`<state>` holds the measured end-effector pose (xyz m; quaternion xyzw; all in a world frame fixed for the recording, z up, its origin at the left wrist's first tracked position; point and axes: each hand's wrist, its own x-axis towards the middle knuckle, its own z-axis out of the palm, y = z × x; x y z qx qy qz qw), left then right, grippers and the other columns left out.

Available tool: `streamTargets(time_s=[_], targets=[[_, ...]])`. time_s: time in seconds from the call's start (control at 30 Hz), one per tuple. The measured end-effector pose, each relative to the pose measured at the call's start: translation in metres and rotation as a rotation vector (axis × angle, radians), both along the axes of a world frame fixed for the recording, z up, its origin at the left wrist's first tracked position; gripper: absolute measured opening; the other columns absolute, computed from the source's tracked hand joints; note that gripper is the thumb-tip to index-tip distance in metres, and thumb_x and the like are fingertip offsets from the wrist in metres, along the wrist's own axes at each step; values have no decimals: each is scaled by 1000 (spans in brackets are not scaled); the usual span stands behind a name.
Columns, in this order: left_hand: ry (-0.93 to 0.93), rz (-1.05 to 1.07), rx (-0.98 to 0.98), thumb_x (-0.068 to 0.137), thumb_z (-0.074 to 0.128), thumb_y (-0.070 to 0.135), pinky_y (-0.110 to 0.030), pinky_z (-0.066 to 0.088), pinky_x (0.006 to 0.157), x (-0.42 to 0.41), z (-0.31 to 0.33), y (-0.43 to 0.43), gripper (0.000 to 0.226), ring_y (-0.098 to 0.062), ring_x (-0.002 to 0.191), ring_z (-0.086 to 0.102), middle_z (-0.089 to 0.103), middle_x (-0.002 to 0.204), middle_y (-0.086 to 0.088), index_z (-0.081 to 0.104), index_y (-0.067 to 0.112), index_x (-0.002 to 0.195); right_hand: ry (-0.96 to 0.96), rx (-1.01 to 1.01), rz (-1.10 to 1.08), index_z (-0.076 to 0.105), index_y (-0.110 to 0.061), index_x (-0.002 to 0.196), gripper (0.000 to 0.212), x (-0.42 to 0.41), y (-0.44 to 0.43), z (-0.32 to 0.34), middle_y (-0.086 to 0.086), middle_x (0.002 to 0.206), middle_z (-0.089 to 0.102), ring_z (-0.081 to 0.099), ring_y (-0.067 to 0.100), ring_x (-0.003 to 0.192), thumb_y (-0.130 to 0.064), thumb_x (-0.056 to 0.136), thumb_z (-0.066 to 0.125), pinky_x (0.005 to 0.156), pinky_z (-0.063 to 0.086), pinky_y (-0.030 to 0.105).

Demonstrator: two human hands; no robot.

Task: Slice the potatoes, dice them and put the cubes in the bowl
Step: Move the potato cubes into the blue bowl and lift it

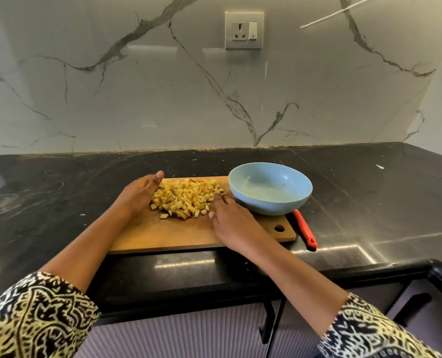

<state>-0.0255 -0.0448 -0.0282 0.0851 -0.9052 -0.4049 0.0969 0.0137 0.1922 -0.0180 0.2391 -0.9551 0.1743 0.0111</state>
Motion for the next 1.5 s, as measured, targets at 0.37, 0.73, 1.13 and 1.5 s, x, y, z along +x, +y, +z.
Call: streamTargets(time_s=[0.37, 0.73, 1.13, 1.5], targets=[[258, 93, 185, 96, 26, 56, -35, 35, 96, 1, 2, -1, 57, -23, 124, 49, 58, 130, -5, 60, 19, 124, -66, -429, -87, 32, -15, 147, 47, -21, -36, 17, 8, 150, 34, 33, 21, 137, -17, 101, 35, 111, 31, 39], [-52, -44, -19, 92, 10, 65, -45, 22, 115, -20, 13, 11, 75, -30, 135, 37, 44, 145, -12, 55, 22, 133, -135, -320, -71, 53, -5, 132, 43, -52, -74, 24, 12, 137, 52, 47, 23, 125, -26, 104, 27, 102, 36, 34], [140, 336, 761, 97, 17, 59, -44, 47, 98, -8, 9, 51, 66, -23, 98, 64, 71, 100, -6, 71, 21, 97, -385, -1006, -255, 58, -10, 129, 41, -42, -115, 15, 6, 130, 57, 50, 19, 121, -28, 104, 30, 95, 37, 28], [341, 488, 1366, 101, 25, 49, -32, 57, 60, -2, 28, 61, 66, -20, 63, 71, 74, 75, -8, 74, 8, 85, -682, -1539, -377, 71, -14, 72, 52, -57, -130, 23, 10, 90, 73, 69, 24, 89, -32, 101, 31, 88, 55, 40]])
